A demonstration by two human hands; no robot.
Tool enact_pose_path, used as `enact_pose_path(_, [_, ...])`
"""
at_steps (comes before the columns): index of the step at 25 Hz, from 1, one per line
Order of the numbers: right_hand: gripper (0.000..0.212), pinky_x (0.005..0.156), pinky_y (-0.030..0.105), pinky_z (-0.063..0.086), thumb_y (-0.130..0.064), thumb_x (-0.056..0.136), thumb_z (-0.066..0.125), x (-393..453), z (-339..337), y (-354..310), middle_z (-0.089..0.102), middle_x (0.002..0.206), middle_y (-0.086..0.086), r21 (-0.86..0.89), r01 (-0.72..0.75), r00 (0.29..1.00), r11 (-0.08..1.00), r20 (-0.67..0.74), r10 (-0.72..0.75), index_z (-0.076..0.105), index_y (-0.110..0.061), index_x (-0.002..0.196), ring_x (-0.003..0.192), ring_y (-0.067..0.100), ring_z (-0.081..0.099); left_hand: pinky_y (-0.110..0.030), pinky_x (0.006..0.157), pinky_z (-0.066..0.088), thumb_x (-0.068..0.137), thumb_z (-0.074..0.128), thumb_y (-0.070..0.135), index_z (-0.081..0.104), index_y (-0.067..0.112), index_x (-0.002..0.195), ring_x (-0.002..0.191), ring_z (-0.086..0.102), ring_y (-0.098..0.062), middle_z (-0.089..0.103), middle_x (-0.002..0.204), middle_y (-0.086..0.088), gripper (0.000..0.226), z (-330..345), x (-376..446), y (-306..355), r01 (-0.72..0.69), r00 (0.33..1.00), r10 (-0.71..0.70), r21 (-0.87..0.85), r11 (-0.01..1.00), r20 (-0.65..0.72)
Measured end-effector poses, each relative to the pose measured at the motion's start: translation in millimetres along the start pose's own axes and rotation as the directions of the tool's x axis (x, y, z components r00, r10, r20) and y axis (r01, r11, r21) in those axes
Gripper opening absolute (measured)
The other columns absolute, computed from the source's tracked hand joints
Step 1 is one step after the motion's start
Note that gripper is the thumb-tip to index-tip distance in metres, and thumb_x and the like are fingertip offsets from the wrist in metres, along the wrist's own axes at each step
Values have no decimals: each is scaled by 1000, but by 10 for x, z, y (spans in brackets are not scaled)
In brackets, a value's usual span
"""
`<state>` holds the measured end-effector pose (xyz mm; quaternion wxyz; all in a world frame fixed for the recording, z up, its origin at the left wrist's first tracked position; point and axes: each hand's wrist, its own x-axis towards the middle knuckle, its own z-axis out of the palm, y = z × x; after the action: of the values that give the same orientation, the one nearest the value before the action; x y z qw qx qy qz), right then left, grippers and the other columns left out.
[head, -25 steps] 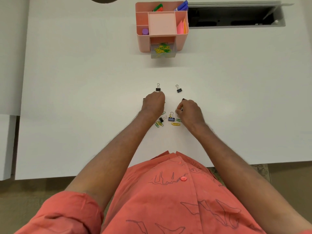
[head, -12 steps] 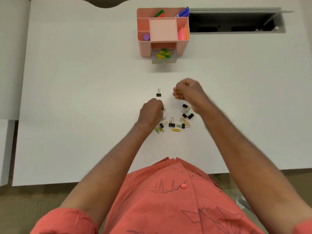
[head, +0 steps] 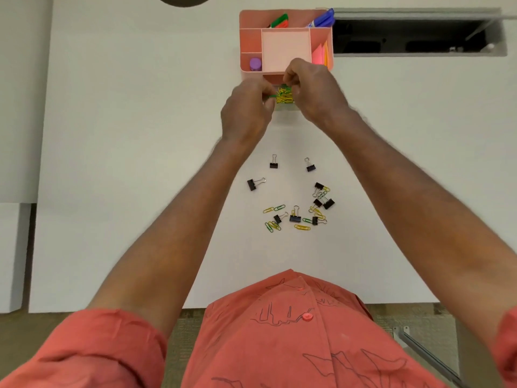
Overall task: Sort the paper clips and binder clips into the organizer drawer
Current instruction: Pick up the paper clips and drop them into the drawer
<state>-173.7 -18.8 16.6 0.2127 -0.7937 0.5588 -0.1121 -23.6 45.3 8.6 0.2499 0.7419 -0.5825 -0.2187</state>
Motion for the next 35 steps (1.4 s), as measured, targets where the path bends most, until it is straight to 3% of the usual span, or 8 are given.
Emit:
enact_pose_path(7, [21, 82, 41, 54, -2, 93, 50, -611, 90, 287, 70, 102, 4, 248, -82, 977, 965, -169, 127, 67, -10, 103, 92, 20, 64, -34, 79, 51, 95, 54, 24, 71, 30, 112, 104, 65, -22, 70, 114, 8, 25, 184, 361, 90, -105, 992, 86, 228, 968, 90])
enact_pose_path(11, [19, 82, 37, 57, -4, 94, 53, -1084, 153, 311, 68, 102, -1, 326, -87, 965, 941, -207, 161, 67, -15, 101, 91, 16, 65, -29, 73, 47, 93, 55, 29, 67, 33, 108, 99, 63, -12, 66, 112, 12, 20, 214, -19, 21, -139, 990, 141, 98, 985, -9])
enact_pose_path(14, [16, 81, 36, 58, -7, 95, 56, -1477, 258, 282, 67, 102, -3, 364, -127, 973, 923, -136, 187, 66, -19, 100, 89, 12, 66, -29, 76, 50, 93, 60, 32, 68, 34, 105, 86, 61, -6, 68, 104, 15, 15, 267, -540, -133, -173, 978, 171, 4, 985, 121])
enact_pose_path(17, [14, 81, 38, 57, -15, 96, 61, -1879, 443, 286, 65, 104, -7, 262, -178, 984, 949, 69, 165, 67, -23, 105, 86, 9, 64, -30, 75, 50, 94, 61, 35, 68, 36, 106, 85, 59, -4, 68, 102, 16, 14, 380, -1120, -356, -174, 916, 146, 43, 984, 373])
enact_pose_path(20, [28, 90, 39, 53, -23, 96, 64, -2203, 634, 266, 62, 121, -5, 102, -109, 964, 989, 252, 80, 64, -25, 124, 111, 14, 56, -27, 75, 46, 94, 61, 30, 63, 32, 118, 100, 61, -10, 64, 113, 14, 23, 416, -1589, -580, -144, 895, 92, 89, 986, 436])
enact_pose_path(23, [39, 101, 37, 45, -21, 98, 62, -2317, 825, 234, 60, 131, 1, 23, 13, 961, 1000, 276, -19, 60, -19, 137, 120, 25, 51, -38, 88, 53, 91, 65, 26, 54, 25, 135, 119, 52, -17, 54, 130, 5, 45, 387, -1874, -727, -161, 851, 75, 123, 979, 520])
enact_pose_path(27, [27, 92, 41, 46, -24, 103, 54, -2213, 977, 160, 66, 120, 4, -69, 48, 984, 996, 172, -36, 66, -17, 127, 109, 28, 56, -40, 91, 53, 90, 72, 29, 53, 18, 137, 123, 48, -21, 51, 132, -1, 52, 425, -2037, -702, -159, 882, 65, 165, 973, 467])
enact_pose_path(35, [13, 82, 40, 47, -22, 95, 59, -1970, 976, 80, 64, 104, 3, -168, 39, 972, 985, 233, 1, 67, -17, 103, 100, 25, 57, -35, 77, 50, 97, 61, 18, 68, 17, 111, 105, 57, -23, 60, 109, -2, 15, 576, -2038, -602, -99, 925, 1, 236, 967, 380])
